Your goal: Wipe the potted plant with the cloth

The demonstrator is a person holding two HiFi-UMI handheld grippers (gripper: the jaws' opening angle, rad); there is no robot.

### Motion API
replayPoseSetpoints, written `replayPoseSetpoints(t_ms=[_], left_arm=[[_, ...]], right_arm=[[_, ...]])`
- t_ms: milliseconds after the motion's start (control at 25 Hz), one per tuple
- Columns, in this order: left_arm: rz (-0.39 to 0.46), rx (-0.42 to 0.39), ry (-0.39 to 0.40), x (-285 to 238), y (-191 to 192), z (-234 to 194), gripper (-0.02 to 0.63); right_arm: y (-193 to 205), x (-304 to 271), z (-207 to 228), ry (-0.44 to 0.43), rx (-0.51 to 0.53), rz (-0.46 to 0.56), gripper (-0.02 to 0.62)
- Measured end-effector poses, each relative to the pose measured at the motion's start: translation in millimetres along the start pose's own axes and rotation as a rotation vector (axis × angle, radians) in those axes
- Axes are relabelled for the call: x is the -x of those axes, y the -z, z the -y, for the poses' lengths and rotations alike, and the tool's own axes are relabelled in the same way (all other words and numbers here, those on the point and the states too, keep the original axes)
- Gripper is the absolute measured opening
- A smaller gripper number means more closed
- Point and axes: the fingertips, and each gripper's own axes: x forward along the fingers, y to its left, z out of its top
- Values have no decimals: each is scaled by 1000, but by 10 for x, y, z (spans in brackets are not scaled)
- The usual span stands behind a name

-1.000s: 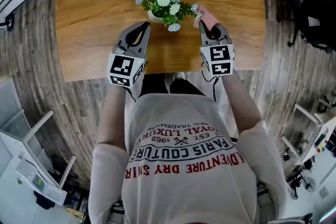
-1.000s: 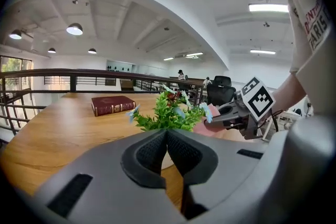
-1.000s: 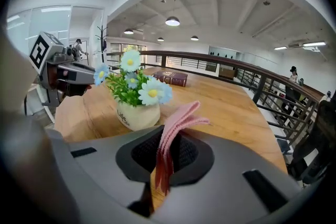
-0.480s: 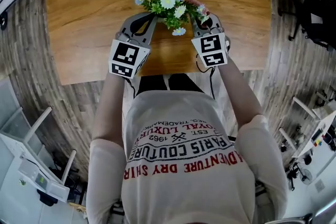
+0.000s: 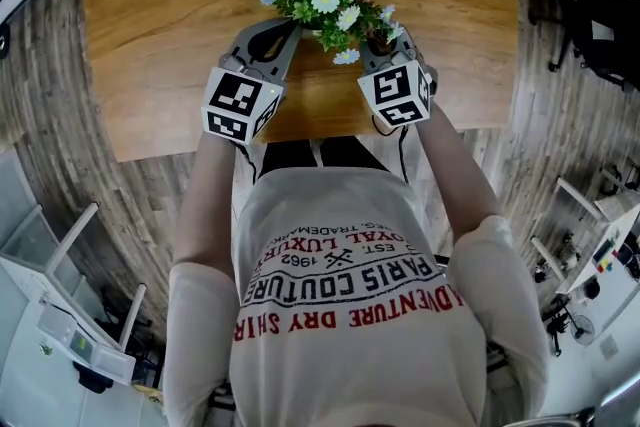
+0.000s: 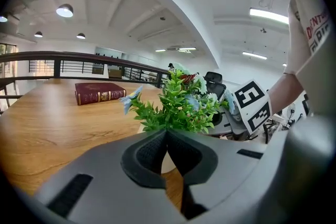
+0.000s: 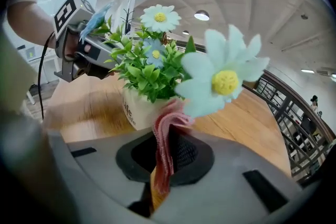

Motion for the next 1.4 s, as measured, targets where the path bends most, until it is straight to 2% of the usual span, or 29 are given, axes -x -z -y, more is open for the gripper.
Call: replayPoseSetpoints(t_ms=[400,640,960,1400], left_arm=[[-3,10,41,-8,10,-5,15],[-5,-12,72,-9,9,-3,17],[15,-60,123,6,16,1,17],[17,-68,221,14,12,13,17]], right_arm=[[80,19,-181,11,-77,-54,37],[68,22,-365,-9,-109,-69,37],[-113,-20,-663,-57,-192,-51,37],[-431,-124,-930,-91,-276,-6,37]])
